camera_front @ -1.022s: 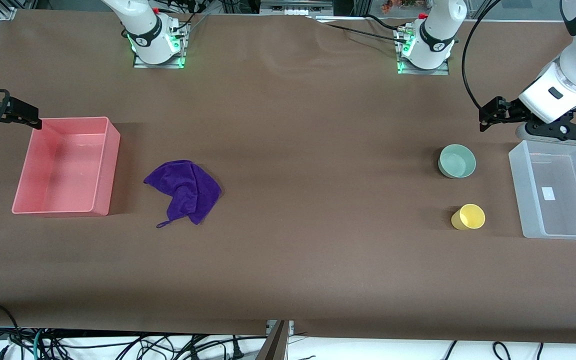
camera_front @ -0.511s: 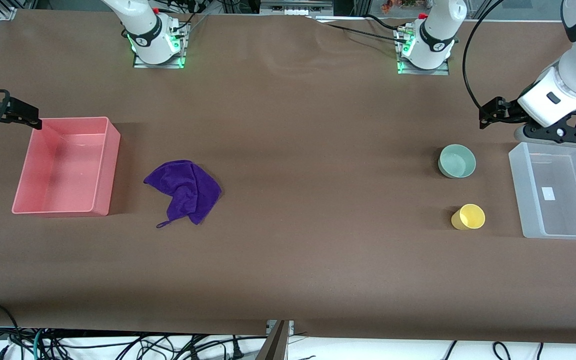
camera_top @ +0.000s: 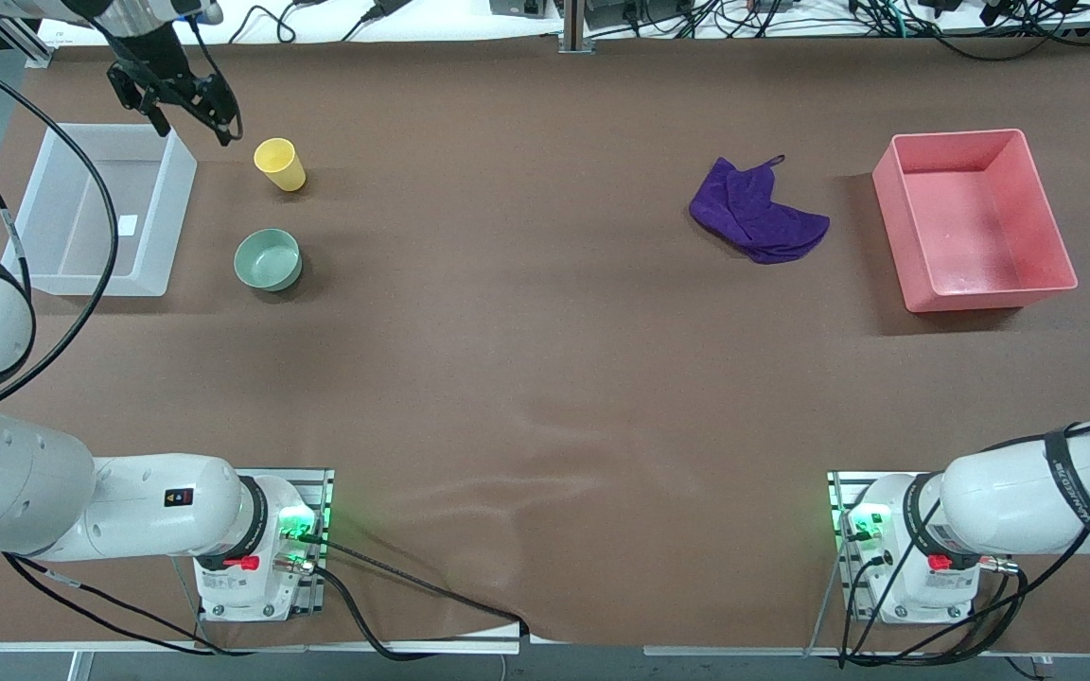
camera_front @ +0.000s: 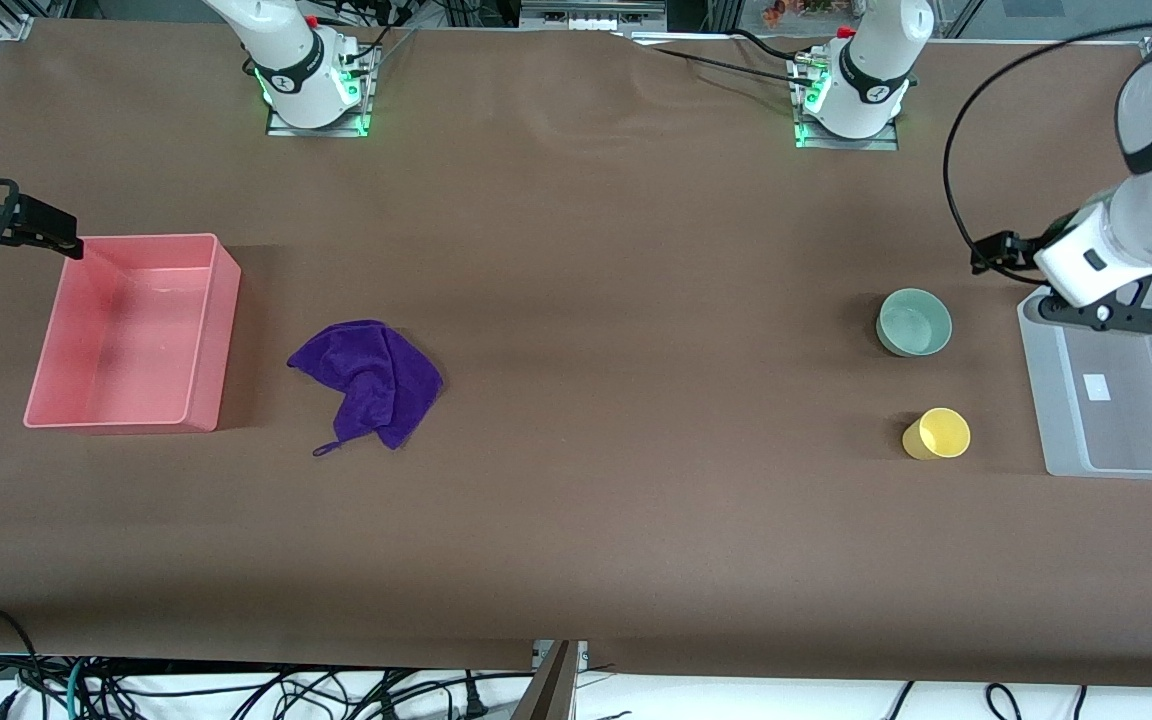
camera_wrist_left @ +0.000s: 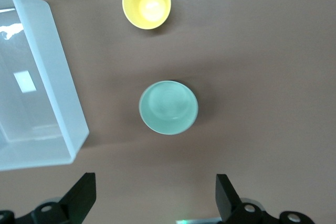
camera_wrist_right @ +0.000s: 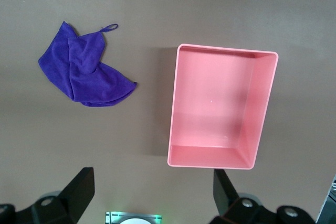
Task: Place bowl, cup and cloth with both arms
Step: 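Lower the left gripper onto the mint-green bowl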
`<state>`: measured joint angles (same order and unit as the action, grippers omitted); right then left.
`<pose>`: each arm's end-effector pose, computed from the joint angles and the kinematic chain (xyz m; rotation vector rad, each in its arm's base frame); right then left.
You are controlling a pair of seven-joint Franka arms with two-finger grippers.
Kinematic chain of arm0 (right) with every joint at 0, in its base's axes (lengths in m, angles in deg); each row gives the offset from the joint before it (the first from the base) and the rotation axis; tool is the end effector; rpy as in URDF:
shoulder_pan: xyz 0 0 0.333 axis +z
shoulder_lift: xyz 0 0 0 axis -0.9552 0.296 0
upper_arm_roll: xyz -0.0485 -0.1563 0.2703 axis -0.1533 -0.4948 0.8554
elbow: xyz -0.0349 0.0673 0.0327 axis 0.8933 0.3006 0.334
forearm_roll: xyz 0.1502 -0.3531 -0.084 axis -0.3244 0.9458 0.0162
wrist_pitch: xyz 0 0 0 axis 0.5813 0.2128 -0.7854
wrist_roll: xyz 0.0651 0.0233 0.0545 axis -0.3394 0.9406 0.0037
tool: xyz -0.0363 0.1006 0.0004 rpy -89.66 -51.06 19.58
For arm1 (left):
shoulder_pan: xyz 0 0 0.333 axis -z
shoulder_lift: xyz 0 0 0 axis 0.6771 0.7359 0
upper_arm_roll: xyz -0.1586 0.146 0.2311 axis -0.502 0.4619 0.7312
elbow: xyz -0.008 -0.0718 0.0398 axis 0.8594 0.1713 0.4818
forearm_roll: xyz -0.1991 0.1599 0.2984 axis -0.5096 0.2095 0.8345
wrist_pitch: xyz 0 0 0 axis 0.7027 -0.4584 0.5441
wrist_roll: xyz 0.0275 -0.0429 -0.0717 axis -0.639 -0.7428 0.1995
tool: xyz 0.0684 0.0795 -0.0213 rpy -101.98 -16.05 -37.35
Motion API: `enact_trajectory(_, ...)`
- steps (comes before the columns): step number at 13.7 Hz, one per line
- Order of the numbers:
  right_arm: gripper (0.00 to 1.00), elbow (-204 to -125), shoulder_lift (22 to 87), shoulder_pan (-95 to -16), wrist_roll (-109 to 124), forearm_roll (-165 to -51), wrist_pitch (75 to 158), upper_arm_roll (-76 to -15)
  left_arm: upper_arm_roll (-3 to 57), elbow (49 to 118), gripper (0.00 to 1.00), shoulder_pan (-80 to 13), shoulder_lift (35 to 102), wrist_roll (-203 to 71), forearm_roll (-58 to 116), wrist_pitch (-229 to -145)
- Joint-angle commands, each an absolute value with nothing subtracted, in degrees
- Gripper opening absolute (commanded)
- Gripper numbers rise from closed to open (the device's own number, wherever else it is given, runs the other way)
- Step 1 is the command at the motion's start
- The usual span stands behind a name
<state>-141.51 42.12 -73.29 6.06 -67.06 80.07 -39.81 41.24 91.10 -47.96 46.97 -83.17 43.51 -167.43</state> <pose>0.5924 -0.0109 0.6178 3.0666 0.1619 -0.2042 0.5523 0.0258 0.4594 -3.0438 0.2717 0.3774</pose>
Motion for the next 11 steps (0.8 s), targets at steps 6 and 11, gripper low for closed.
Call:
enact_trajectory(6,1.00,-141.21,42.10,-73.40,5.61,-68.03,80.00,-39.98,41.06,116.32,1.00,-53.07,51.59,-91.46,45.07,-206.69)
enact_trajectory(11,1.00,-141.82,45.42,-72.08,5.78,-69.87,80.52,-39.28,40.98,116.42,0.99,-56.32,61.37,-98.57,45.07,-218.07)
